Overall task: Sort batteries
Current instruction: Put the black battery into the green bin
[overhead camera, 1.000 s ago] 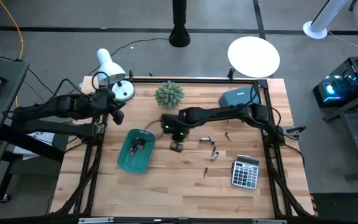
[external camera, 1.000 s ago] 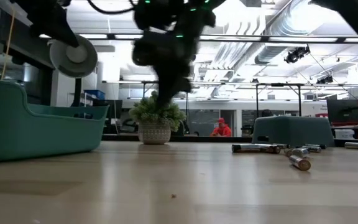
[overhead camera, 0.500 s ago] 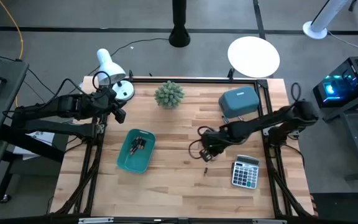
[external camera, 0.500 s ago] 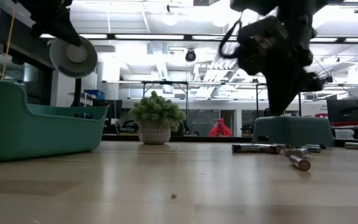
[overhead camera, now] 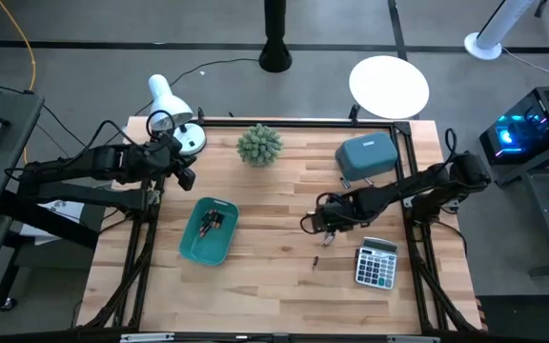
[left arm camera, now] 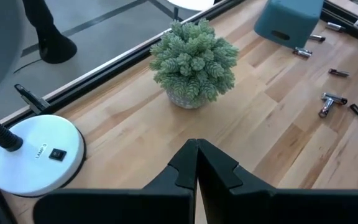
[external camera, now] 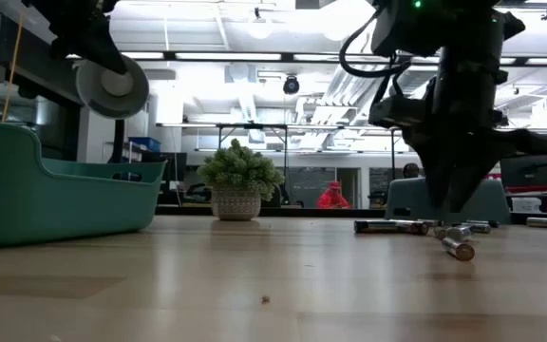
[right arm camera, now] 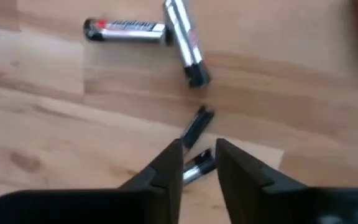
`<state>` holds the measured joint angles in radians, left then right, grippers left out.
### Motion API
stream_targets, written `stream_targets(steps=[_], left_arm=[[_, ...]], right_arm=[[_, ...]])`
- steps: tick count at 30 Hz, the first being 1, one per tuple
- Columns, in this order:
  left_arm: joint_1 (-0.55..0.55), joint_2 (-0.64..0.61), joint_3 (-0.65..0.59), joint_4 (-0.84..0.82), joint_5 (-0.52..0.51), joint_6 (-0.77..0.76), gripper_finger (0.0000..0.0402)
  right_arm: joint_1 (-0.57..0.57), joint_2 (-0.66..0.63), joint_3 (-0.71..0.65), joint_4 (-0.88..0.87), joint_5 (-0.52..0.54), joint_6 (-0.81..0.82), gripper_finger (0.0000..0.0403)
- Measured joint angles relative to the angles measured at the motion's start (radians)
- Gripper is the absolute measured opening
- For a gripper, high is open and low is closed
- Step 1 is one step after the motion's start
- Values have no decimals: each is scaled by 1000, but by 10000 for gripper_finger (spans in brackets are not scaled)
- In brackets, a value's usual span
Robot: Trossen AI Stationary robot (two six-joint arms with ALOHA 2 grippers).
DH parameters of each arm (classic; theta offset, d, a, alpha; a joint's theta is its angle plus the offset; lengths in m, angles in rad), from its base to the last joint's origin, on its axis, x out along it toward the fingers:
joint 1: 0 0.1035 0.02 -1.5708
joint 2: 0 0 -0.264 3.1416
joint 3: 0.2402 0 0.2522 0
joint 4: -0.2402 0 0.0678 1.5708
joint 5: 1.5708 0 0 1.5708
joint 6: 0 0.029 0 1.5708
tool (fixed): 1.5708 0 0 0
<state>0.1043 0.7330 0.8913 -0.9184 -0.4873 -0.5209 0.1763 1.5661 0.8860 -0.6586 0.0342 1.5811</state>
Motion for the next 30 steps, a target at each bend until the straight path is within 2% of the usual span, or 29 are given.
stream_targets(steps=[4,8,16,23,27,30], left_arm=[[0,0,0,0,3,0,0],[0,0,0,0,3,0,0],[0,0,0,0,3,0,0],[0,0,0,0,3,-1,0],[0,0,0,2,2,-2,0],[0,0,0,2,3,-2,0]], right_arm=[[-3,0,1,5,-11,16,129],[-4,0,1,-17,4,35,145],[-20,7,1,-9,17,35,140],[-20,95,2,42,-29,38,140],[-24,150,7,65,-20,42,139],[-25,163,8,55,-17,12,120]])
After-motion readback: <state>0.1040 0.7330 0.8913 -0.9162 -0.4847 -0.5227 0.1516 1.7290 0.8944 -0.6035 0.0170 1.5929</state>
